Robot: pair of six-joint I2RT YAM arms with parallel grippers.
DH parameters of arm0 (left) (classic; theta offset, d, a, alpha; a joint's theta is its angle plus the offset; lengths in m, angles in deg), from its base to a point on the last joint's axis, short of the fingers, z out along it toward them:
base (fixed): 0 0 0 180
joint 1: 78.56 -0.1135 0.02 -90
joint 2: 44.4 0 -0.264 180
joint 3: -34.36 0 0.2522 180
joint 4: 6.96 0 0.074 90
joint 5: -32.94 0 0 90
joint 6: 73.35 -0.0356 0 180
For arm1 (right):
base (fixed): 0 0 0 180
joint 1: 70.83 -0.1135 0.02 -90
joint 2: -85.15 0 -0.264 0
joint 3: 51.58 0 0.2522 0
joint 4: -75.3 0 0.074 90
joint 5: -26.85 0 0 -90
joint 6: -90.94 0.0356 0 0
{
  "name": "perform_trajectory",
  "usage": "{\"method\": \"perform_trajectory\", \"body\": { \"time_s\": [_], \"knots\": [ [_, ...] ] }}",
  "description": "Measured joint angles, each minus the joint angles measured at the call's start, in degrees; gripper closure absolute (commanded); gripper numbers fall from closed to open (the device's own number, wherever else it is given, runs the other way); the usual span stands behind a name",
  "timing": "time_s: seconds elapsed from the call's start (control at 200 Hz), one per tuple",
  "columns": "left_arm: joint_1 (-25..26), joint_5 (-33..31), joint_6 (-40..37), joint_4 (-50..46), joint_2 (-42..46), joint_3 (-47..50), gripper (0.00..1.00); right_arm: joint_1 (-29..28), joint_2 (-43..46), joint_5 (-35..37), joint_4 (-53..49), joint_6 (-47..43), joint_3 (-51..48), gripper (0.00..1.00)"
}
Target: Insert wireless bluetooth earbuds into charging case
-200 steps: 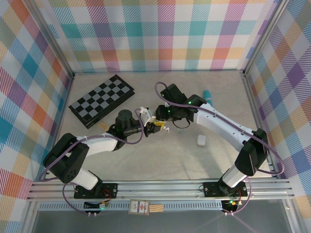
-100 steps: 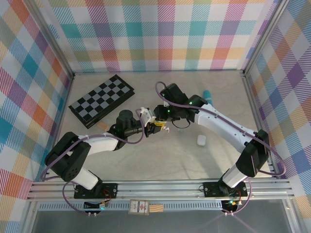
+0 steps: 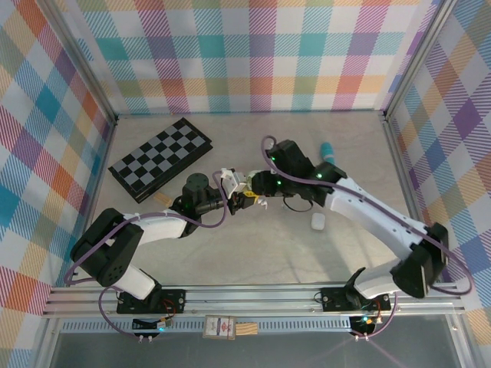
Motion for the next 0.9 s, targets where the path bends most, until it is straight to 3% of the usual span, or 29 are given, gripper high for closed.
{"method": "perform_trajectory", "body": {
  "time_s": [0.205, 0.39, 0.545, 0.9],
  "knots": [
    [-1.3, 1.6, 0.0, 3.3, 0.4, 2.3, 0.65, 2.6, 12.8, 2.4, 5.5, 0.5, -12.9, 0.60],
    [-1.7, 6.1, 0.0, 7.5, 0.7, 3.8, 0.67, 12.8, 18.4, -1.6, 11.4, 2.8, -22.5, 0.58],
    [-1.7, 9.6, 0.0, 10.8, 0.7, 3.9, 0.67, 19.4, 15.1, -6.9, 14.1, 3.2, -25.8, 0.57],
    [-1.7, 11.3, -1.4, 12.3, 2.5, 5.4, 0.67, 21.5, 0.3, -13.6, 17.7, -0.1, -25.7, 0.57]
  ]
}}
